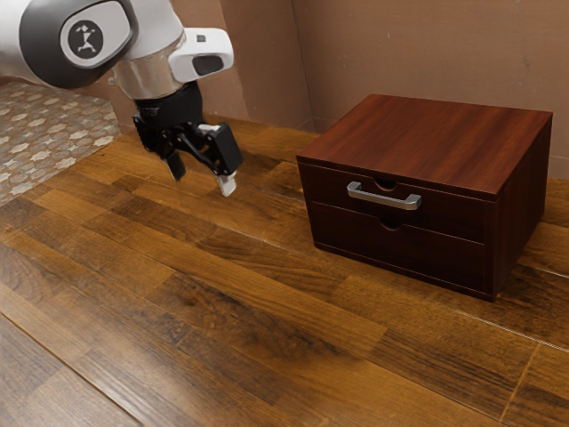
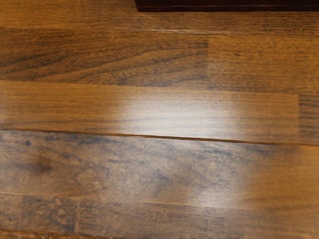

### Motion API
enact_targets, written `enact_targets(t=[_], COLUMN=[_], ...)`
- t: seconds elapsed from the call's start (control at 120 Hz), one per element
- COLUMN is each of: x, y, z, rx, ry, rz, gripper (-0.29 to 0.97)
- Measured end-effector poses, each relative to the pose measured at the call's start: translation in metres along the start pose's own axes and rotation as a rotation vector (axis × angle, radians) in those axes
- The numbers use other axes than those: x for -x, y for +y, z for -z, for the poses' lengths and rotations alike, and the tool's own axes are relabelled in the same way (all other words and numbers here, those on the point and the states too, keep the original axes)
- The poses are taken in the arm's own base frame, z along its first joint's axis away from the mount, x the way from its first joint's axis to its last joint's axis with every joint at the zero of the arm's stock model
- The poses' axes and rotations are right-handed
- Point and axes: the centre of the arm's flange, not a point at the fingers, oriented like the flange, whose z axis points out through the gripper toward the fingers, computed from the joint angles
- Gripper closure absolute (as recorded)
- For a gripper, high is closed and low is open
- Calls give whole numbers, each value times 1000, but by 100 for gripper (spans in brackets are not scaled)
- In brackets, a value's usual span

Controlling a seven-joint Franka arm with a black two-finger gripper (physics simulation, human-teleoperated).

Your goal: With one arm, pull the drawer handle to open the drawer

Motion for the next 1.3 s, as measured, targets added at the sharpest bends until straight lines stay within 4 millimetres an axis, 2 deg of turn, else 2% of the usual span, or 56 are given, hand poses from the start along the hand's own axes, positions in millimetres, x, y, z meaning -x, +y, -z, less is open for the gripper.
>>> enact_targets(t=[0.167,0.183,0.2,0.233,0.258,0.283,0.317,0.417,0.667,0.717,0.767,0.842,0.925,1.017,1.175,1.3], x=[3,5,8,18,26,30,28,12,3,5,16,25,19,6,-27,-37], y=[-17,-19,-21,-27,-30,-30,-25,1,66,82,96,113,114,105,93,91], z=[2,8,24,72,96,109,111,94,69,41,11,-12,-20,-28,-62,-78], rx=[-10,-1,8,31,50,66,82,109,135,129,133,166,209,245,283,309], ry=[-17,-8,17,94,126,139,137,92,9,-28,-45,-23,14,46,72,90], rz=[65,75,90,138,182,227,286,421,637,662,685,724,797,890,1037,1113], gripper=[0,0,0,0,0,0,0,0,0,0,0,0,0,0,0,0])
